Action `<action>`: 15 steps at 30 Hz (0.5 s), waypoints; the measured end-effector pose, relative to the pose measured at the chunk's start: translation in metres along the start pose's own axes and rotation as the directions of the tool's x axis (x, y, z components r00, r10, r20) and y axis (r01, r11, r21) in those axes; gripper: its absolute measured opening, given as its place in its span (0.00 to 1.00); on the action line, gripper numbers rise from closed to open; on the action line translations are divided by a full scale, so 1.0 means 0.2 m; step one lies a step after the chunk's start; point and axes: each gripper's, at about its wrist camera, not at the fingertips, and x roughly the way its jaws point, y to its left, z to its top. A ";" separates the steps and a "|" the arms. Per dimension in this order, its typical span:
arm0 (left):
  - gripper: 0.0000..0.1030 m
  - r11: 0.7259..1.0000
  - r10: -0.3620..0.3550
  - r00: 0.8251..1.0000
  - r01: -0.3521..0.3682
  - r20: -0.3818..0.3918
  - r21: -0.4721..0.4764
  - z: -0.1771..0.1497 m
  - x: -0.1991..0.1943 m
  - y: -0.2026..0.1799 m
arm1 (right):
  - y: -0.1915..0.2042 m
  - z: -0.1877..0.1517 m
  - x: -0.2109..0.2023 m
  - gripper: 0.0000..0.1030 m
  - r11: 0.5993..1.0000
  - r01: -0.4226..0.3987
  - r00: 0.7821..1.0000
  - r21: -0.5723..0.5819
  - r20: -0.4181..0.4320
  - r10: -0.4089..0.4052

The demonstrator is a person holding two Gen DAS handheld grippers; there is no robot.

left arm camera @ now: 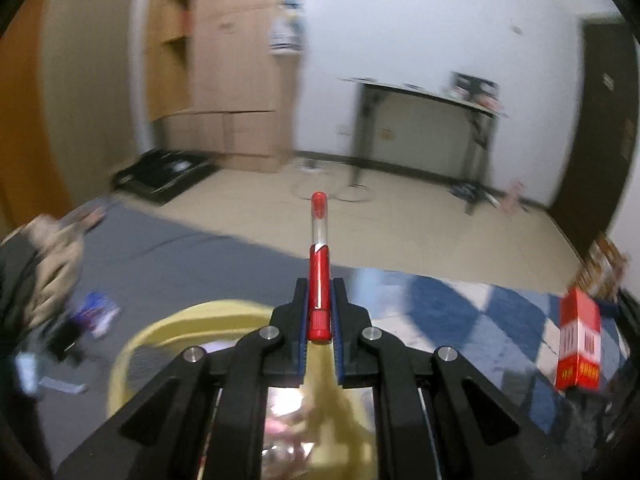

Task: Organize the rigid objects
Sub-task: 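Carry the red tube and red-white pack over the yellow tray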

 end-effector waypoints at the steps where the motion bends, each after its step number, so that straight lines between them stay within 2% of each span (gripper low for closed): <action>1: 0.11 0.999 0.021 1.000 -0.022 -0.011 -0.045 -0.02 -0.03 0.12 | 0.06 0.03 0.04 0.97 1.000 -0.007 1.000 -0.009 -0.023 0.007; 5: 0.11 0.989 0.055 0.996 -0.064 -0.069 -0.137 -0.11 -0.06 0.38 | 0.31 0.10 0.27 0.97 0.998 -0.063 0.989 0.026 -0.134 0.066; 9: 0.11 0.969 0.040 0.989 -0.073 -0.144 -0.235 -0.23 0.01 0.59 | 0.58 0.12 0.49 0.97 0.991 -0.132 0.967 -0.013 -0.222 0.126; 12: 0.11 0.960 0.006 0.976 -0.067 -0.219 -0.272 -0.32 0.12 0.68 | 0.71 0.14 0.63 0.97 0.983 -0.172 0.948 -0.065 -0.283 0.147; 15: 0.11 0.954 -0.027 0.972 -0.046 -0.235 -0.296 -0.36 0.14 0.68 | 0.74 0.16 0.74 0.97 0.982 -0.163 0.932 -0.094 -0.342 0.122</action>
